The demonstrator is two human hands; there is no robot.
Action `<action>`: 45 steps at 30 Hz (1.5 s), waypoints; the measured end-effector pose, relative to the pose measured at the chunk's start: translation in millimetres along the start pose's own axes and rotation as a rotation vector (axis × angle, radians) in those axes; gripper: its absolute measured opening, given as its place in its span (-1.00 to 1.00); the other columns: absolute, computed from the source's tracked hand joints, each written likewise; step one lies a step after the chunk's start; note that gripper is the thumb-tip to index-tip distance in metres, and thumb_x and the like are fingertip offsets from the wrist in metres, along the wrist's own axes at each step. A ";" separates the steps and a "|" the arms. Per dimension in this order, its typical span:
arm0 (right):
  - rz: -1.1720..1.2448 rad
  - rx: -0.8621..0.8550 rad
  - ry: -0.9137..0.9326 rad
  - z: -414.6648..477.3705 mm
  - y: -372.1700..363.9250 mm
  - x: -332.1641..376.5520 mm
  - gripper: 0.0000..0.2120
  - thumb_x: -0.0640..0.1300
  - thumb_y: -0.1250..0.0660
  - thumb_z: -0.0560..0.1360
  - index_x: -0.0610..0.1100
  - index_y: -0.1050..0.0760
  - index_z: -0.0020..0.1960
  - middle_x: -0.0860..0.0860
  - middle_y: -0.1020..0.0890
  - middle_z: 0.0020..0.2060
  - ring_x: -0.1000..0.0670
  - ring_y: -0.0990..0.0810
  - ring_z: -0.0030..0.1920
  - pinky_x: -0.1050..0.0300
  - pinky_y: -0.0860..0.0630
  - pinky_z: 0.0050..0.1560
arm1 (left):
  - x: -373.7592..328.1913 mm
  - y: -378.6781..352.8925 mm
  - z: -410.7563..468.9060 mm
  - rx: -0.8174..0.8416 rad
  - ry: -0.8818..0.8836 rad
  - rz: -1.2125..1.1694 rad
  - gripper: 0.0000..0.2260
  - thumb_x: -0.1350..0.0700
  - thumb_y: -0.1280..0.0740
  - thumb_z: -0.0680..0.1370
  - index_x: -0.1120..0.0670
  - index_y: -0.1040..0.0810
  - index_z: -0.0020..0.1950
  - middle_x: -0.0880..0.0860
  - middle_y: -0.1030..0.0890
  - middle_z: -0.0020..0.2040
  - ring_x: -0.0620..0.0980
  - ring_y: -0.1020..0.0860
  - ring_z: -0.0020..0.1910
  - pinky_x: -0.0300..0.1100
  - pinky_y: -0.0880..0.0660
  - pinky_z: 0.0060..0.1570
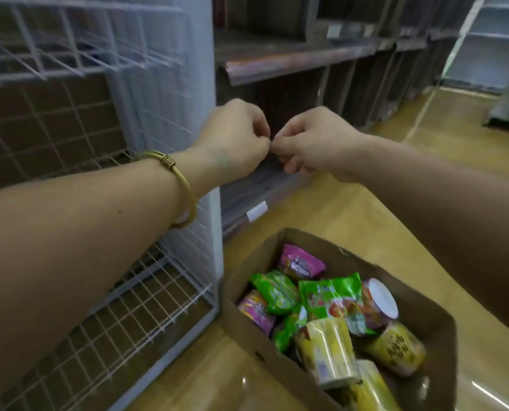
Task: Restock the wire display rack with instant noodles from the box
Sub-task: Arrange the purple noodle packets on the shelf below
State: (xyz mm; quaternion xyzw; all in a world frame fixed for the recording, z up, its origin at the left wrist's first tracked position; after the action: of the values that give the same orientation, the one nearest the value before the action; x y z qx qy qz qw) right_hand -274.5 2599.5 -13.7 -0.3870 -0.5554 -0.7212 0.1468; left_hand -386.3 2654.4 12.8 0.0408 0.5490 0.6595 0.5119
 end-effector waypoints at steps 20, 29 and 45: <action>0.055 0.080 -0.364 17.8 -71.0 -266.9 -0.90 -0.19 -0.40 0.51 -0.16 -0.61 -0.18 -0.12 -0.64 -0.36 -0.04 -0.59 -0.36 -0.17 -0.67 -0.07 | 68.4 -258.9 -13.3 0.345 0.160 -0.012 -0.81 0.14 -0.39 0.52 0.06 -0.68 0.10 0.02 -0.69 0.02 -0.01 -0.60 0.07 -0.27 -0.43 0.00; -0.106 0.189 -0.409 41.6 -57.4 -310.9 -0.83 -0.06 -0.42 0.51 -0.15 -0.66 0.01 -0.10 -0.66 -0.20 -0.07 -0.59 -0.20 0.23 -0.46 -0.33 | 78.8 -293.5 17.0 0.454 0.307 -0.011 -0.83 0.15 -0.41 0.50 0.04 -0.68 0.08 0.03 -0.68 0.01 0.00 -0.61 0.07 -0.14 -0.52 0.13; -0.328 0.310 -0.455 59.3 -124.7 -388.7 -0.64 -0.09 -0.33 0.57 -0.27 -0.50 0.29 -0.20 -0.63 0.14 -0.18 -0.60 0.15 0.02 -0.57 0.13 | 145.7 -407.8 14.1 0.630 0.362 0.039 -0.54 0.12 -0.45 0.50 0.08 -0.49 0.39 0.06 -0.58 0.28 0.04 -0.54 0.24 -0.12 -0.47 0.26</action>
State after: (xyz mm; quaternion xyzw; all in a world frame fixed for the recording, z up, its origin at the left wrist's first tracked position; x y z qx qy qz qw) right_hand -75.6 2611.4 -374.9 -0.4168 -0.7323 -0.5370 -0.0420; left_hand -189.4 2717.2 -368.1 0.0896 0.8061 0.4643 0.3559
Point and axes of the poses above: each hand's wrist, its own z-axis towards the middle knuckle, its own y-axis out of the back of the hand, x = y × z, the point moved 10 cm from there along z, towards the middle knuckle
